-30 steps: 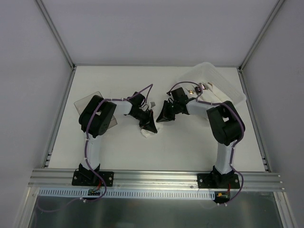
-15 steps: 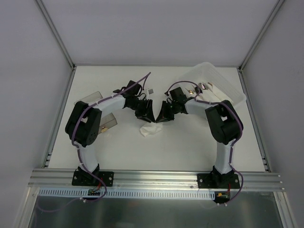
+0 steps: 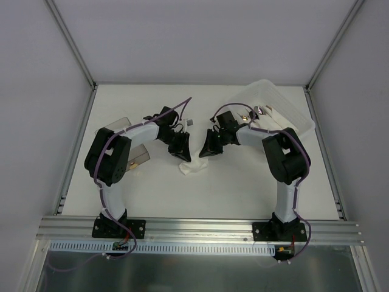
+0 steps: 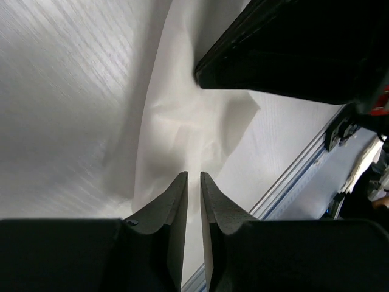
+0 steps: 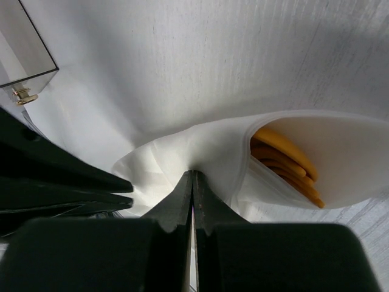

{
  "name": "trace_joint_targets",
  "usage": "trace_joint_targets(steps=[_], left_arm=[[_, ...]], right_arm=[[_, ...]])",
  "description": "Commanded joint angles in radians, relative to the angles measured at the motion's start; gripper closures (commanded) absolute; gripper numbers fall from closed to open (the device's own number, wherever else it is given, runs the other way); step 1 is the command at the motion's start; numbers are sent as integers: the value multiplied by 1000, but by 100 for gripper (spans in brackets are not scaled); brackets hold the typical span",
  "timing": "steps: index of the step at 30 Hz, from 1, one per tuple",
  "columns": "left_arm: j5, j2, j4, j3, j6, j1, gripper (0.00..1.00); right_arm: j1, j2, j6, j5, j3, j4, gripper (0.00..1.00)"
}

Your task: Place the utensils on the paper napkin and roll it up

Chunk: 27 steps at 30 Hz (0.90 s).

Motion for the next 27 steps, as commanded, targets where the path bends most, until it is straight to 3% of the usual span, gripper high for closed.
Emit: trace_joint_targets(steps=[1, 9, 17, 27], left_arm=[[30, 45, -34, -31, 48, -27, 86], [-21, 172, -39, -45, 89, -37, 92], [-174, 220, -40, -57, 92, -56, 94], [-174, 261, -43, -24, 59, -56, 95]], right_arm=[[-4, 43, -51, 66, -8, -106, 100], [-12, 43, -59, 55, -3, -111, 100], [-10, 12, -73, -22, 35, -101, 97], [22, -91, -85, -102, 9, -83, 92]])
